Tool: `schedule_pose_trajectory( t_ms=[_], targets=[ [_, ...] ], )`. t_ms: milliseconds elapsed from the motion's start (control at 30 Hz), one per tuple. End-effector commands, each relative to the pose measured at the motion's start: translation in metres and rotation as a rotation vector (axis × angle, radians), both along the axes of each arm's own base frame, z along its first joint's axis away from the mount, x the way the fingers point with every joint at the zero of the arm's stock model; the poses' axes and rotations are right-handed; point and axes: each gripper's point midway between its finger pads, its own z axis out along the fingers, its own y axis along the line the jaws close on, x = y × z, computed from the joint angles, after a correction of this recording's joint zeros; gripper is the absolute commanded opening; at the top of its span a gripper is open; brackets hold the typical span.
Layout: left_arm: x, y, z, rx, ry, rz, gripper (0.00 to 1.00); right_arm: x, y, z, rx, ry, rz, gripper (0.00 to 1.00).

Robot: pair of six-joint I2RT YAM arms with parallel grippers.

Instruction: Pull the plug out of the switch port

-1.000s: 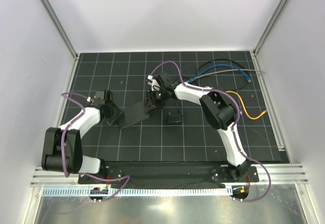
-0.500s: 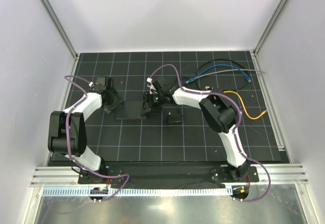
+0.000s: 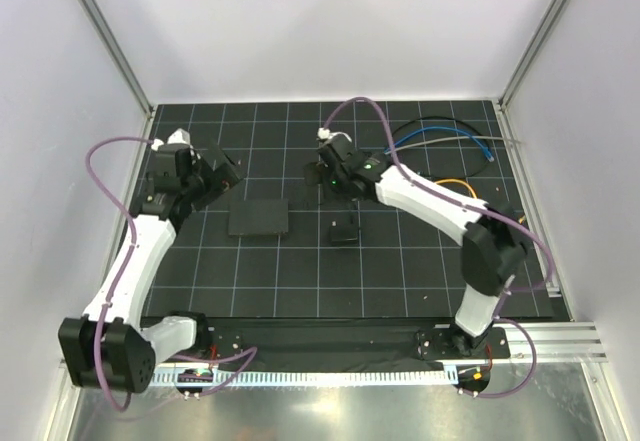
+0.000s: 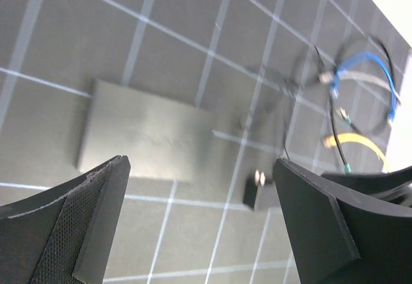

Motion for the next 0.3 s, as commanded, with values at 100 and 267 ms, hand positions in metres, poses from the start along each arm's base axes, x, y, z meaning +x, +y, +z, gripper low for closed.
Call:
schedule_pose_trajectory(
  t_ms=[100,267],
  targets=[
    [-0.042,-0.045,-0.035,-0.148,0.061,-0.186,1.00,-0.033,-0.078,0.002,-0.147,-0.051,-0.118,1.00],
    [-0.061,-0.082,-0.041,-0.271,0.031,-0.318,0.99,-0.060,-0.094,-0.010,-0.005,-0.035,-0.142,1.00]
  ],
)
